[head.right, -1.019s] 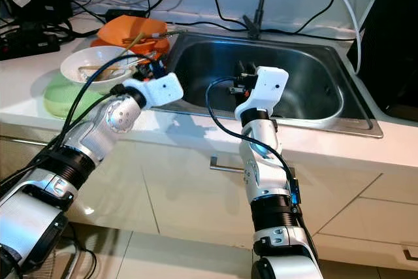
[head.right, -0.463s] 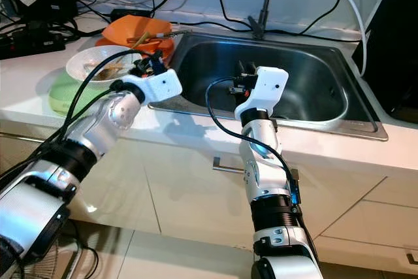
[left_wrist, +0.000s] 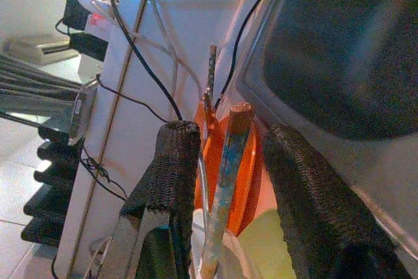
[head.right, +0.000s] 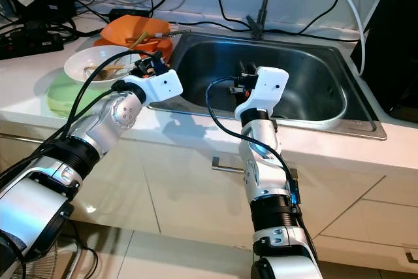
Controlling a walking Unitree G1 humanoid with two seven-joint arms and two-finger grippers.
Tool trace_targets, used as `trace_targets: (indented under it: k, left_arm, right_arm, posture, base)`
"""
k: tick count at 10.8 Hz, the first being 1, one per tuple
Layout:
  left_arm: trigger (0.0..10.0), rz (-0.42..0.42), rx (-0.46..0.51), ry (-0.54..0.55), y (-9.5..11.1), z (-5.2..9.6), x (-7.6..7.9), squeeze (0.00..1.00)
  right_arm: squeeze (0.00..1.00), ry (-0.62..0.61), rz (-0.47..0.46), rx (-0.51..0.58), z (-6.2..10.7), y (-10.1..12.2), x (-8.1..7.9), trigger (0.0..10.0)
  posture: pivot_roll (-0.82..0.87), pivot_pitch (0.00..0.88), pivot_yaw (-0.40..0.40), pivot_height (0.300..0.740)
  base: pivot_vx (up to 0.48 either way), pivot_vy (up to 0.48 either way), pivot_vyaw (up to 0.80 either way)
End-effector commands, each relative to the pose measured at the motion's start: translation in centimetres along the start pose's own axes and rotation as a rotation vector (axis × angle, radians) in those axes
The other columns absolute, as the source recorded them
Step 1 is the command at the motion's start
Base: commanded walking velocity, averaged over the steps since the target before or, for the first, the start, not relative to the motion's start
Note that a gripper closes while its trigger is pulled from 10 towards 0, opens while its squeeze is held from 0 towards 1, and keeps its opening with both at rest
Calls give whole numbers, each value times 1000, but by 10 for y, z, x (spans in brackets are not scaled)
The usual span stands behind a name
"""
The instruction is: Kitchen organization
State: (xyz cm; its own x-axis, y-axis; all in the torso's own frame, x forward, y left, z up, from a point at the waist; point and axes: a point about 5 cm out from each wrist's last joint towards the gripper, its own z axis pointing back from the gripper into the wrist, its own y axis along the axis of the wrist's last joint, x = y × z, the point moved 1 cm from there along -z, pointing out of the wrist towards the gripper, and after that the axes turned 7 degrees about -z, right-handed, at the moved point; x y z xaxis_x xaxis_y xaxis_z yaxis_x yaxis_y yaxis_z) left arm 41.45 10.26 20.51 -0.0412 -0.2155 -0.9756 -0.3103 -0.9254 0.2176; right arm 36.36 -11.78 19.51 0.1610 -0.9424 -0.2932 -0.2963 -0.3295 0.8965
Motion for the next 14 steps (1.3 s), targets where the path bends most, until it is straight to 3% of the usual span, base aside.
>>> trace_targets:
  k: [1,2,7,10,12,13,14]
  left_arm:
    - [10000,-19,6,9,4,-3,-5,0]
    - [0,-20,4,12,4,-3,-5,0]
    - [0,-24,0,12,4,-4,-4,0]
    - [0,-49,1,49,5,-5,-11,0]
    - [0,-130,10,107,10,-6,-27,0]
    - [0,-173,31,204,19,-6,-49,0]
    - [8471,-192,63,328,30,-2,-74,0]
  right_arm:
    - [0,-4,-7,6,-1,1,0,10000]
    - [0,-4,-8,6,-1,1,0,10000]
    - [0,-2,-6,-1,-1,-1,1,10000]
    - [0,-1,-8,-4,-1,-1,0,10000]
    - [0,-1,-10,-5,-1,-2,0,10000]
    - [0,-1,-11,-8,0,-3,0,10000]
    - [0,1,-12,-12,0,-4,-1,10000]
  posture:
    - [151,0,0,740]
    - [151,0,1,740]
    - [150,0,-6,740]
    - [153,0,-7,740]
    - [154,0,-8,740]
    - [156,0,-9,740]
    - [157,0,-9,740]
  base:
    - [0,0,0]
    - [0,0,0]
    - [0,0,0]
    - [0,0,0]
    - [0,0,0]
    - [0,0,0]
    - [0,0,0]
